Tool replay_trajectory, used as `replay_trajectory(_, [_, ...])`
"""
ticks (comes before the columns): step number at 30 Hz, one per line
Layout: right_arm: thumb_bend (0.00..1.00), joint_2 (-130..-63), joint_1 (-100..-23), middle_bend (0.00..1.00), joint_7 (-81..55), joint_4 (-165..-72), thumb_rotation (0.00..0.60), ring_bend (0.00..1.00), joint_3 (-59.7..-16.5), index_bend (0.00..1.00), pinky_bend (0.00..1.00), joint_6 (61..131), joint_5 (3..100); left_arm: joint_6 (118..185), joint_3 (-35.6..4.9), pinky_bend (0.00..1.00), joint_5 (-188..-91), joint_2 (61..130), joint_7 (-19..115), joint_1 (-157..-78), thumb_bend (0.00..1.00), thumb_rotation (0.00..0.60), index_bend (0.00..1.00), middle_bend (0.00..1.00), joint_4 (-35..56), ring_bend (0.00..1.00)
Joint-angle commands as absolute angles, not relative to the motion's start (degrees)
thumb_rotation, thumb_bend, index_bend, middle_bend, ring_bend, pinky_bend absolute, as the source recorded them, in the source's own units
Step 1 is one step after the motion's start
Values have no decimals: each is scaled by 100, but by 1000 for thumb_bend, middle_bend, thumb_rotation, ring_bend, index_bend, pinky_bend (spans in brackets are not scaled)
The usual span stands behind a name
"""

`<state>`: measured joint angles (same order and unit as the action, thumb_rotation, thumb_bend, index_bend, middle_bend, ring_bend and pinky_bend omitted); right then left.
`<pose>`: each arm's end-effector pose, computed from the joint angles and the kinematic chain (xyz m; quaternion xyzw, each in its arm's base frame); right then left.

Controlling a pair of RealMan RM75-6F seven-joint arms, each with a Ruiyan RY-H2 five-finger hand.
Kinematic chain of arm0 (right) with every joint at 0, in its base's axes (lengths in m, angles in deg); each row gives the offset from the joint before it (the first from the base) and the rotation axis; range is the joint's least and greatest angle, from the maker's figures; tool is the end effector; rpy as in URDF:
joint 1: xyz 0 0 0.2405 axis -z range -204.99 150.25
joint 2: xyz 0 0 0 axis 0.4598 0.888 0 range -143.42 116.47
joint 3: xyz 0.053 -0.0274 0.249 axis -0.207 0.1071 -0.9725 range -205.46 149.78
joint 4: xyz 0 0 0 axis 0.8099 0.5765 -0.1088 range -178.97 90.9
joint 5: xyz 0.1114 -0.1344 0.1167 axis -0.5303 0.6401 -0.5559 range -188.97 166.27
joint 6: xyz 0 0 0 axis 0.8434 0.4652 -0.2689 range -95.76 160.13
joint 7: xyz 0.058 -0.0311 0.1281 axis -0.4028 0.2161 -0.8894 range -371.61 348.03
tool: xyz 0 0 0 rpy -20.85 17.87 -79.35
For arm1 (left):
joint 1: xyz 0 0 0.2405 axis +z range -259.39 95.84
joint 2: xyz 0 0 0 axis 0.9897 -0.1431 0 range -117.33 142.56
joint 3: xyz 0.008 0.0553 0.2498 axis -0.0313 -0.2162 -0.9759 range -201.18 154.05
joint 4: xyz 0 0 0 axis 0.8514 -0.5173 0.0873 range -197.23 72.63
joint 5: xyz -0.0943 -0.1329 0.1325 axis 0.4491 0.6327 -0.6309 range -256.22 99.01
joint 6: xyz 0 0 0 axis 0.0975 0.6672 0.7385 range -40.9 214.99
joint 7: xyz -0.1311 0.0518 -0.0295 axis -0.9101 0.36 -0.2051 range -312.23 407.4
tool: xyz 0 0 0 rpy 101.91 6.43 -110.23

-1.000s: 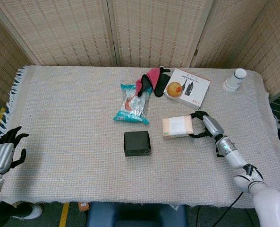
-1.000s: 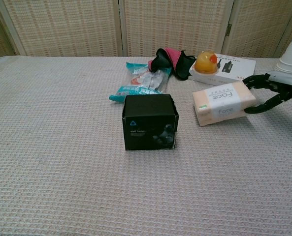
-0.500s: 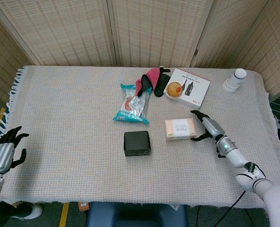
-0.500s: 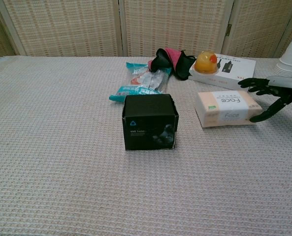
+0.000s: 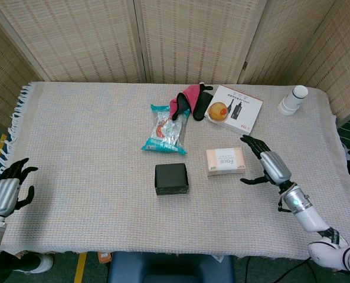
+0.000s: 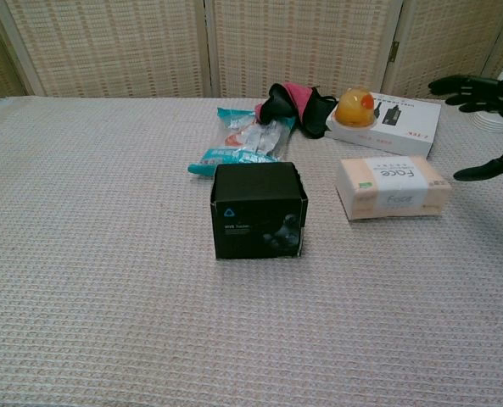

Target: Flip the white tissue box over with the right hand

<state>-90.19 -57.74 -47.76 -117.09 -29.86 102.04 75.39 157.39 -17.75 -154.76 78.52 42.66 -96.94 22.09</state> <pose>-0.2600 -0.3187 0.0837 0.6150 -0.4908 0.5138 0.3419 -0.3296 0.2517 0.1500 -0.6011 -0.4313 -0.3550 0.5716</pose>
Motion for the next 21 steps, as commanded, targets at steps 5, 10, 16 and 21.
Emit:
replay_trajectory(5, [46, -8340, -4390, 0, -2028, -13520, 600, 0, -2526, 0, 0, 11703, 7931, 15729, -1804, 116, -15498, 7884, 4369, -9707, 554, 600, 225, 0, 2230, 0])
replay_trajectory(10, [74, -8514, -4035, 0, -1506, -12756, 600, 0, -2460, 3, 0, 11665, 7549, 15720, -1811, 116, -15503, 7886, 4354, -9710, 554, 600, 224, 0, 2233, 0])
replay_trajectory(16, [87, -8664, -3826, 0, -1565, -11650, 600, 0, -2540, 22, 0, 11251, 6988, 15722, -1820, 116, -15516, 7902, 4363, -9713, 554, 600, 224, 0, 2217, 0])
replay_trajectory(21, [101, -8723, -3787, 0, -1735, -11229, 600, 0, -2609, 32, 0, 11037, 6910, 15670, -1827, 116, -15475, 7934, 4437, -9733, 554, 600, 224, 0, 2199, 0])
